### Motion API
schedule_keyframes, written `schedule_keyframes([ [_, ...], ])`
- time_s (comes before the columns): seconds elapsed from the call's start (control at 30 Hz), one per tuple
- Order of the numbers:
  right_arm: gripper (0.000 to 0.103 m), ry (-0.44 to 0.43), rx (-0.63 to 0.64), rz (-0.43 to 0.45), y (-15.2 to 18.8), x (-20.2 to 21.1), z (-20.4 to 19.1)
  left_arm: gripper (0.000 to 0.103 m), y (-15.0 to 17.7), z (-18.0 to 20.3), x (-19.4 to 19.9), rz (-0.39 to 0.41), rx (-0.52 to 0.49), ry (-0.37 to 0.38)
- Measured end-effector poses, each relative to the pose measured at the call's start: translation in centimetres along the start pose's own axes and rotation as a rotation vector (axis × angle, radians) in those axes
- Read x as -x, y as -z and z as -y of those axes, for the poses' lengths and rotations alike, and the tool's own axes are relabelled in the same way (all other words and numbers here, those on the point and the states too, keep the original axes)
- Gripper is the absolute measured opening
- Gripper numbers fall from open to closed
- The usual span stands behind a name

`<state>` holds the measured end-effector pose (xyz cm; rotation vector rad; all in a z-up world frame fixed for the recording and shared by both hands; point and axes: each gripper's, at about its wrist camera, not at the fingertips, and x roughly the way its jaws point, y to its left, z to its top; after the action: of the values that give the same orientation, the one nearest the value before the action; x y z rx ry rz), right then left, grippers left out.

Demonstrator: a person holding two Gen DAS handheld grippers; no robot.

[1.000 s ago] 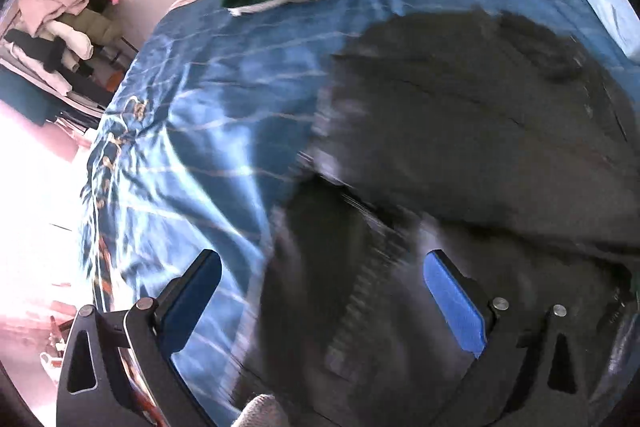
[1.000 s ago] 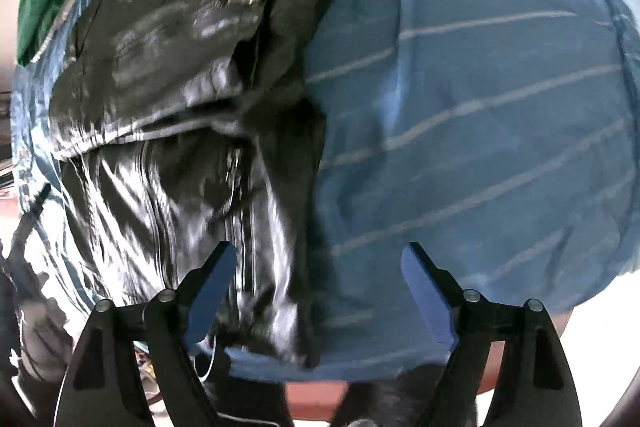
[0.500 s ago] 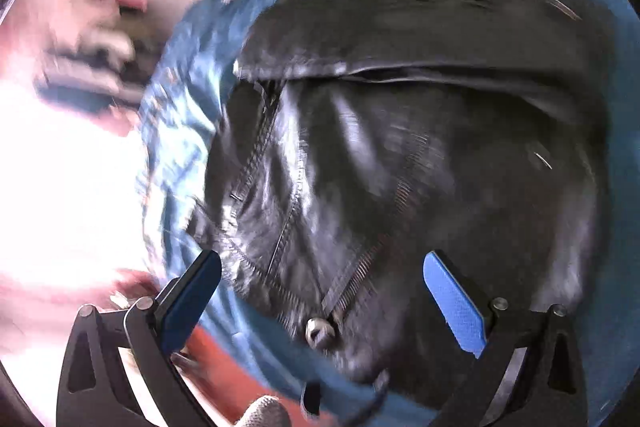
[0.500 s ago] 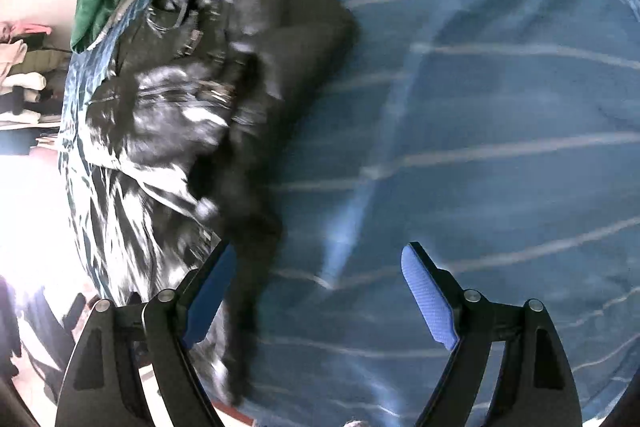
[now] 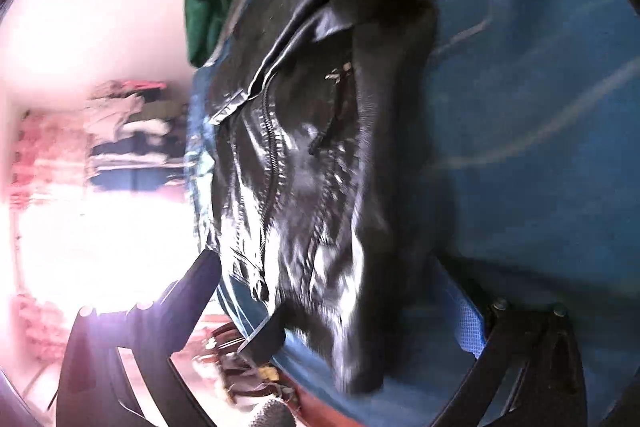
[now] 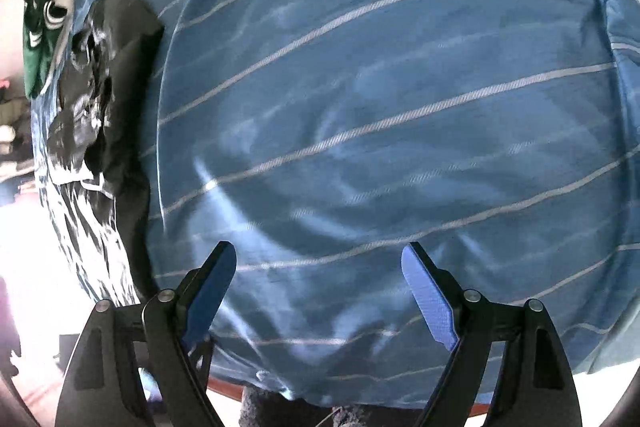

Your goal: Fold large clothes

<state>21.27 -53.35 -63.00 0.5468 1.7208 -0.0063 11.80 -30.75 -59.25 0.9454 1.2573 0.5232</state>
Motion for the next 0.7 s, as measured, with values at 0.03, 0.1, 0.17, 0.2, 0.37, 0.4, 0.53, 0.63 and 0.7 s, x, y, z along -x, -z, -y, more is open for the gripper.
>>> schedule_keyframes([
  [0.03,0.086,-0.010,-0.001,0.001,-0.4,-0.2,-0.2,0.103,-0.5,-0.3,-0.6,-0.001,0.022,-0.019],
  [0.1,0.086,-0.035,-0.004,-0.003,-1.0,-0.8,-0.7,0.103,-1.6,-1.0,-1.8,-0.004,0.070,-0.050],
  [0.17,0.086,-0.080,-0.001,-0.010,-1.7,-1.5,-1.6,0.103,-2.5,-1.7,-2.7,-0.015,0.094,-0.065],
  [0.2,0.086,-0.113,0.003,-0.012,-2.0,-1.9,-2.4,0.103,-3.1,-2.3,-3.5,-0.032,0.112,-0.049],
  [0.37,0.086,-0.390,0.068,-0.017,-4.5,-4.0,-7.7,0.084,-3.5,-5.6,-4.7,-0.047,0.212,0.092],
  [0.4,0.086,-0.449,0.072,-0.022,-5.1,-4.4,-8.7,0.055,-3.2,-6.7,-4.7,-0.047,0.249,0.158],
  [0.53,0.086,-0.649,0.025,-0.088,-7.3,-7.6,-12.0,0.008,-3.0,-9.9,-4.3,-0.018,0.316,0.320],
  [0.63,0.086,-0.716,-0.067,-0.142,-8.5,-10.2,-13.1,0.008,-3.3,-11.4,-4.0,-0.015,0.330,0.368],
  [0.7,0.059,-0.786,-0.127,-0.137,-8.8,-11.0,-14.0,0.008,-3.4,-12.4,-4.4,-0.019,0.344,0.394],
])
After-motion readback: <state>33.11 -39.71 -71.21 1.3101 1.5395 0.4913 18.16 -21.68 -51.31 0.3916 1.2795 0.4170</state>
